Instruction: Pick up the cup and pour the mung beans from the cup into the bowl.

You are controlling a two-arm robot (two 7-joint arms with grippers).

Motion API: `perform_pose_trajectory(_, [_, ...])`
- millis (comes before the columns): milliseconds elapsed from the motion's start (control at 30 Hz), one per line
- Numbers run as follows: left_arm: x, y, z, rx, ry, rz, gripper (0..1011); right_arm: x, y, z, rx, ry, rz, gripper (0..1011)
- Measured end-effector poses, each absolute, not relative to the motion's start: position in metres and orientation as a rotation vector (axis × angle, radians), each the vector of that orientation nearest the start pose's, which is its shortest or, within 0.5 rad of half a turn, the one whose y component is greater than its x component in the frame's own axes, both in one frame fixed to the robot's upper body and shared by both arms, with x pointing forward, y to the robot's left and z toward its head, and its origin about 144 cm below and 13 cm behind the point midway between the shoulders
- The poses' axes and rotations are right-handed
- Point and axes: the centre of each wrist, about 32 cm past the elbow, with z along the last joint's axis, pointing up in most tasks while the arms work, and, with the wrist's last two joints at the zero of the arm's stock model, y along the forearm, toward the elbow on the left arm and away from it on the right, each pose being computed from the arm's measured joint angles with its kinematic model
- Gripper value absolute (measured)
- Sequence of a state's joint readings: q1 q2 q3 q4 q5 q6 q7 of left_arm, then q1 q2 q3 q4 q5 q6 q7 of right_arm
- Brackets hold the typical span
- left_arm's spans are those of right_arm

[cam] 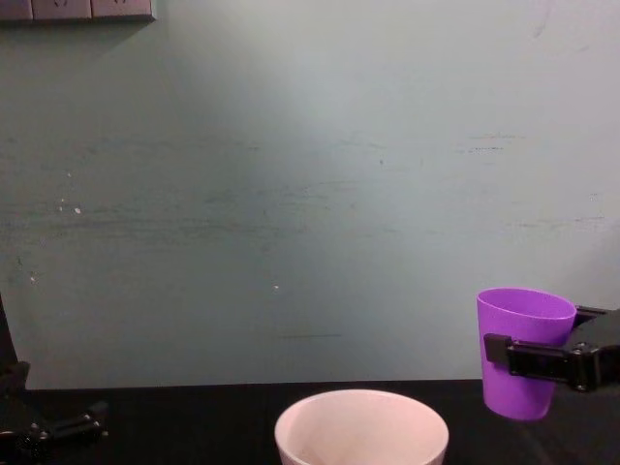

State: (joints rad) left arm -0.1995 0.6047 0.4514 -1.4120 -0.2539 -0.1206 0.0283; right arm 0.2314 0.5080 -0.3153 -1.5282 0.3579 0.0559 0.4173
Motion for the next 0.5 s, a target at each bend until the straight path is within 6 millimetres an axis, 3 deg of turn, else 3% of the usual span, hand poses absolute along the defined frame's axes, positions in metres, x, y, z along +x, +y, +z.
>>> perform_pose_trajectory(500, [0.4886,0.3097,1.1398,0.304,-0.285,1.248,1000,0.5084,-0.2907,1.1982,-0.165,-0.111,-0.907,731])
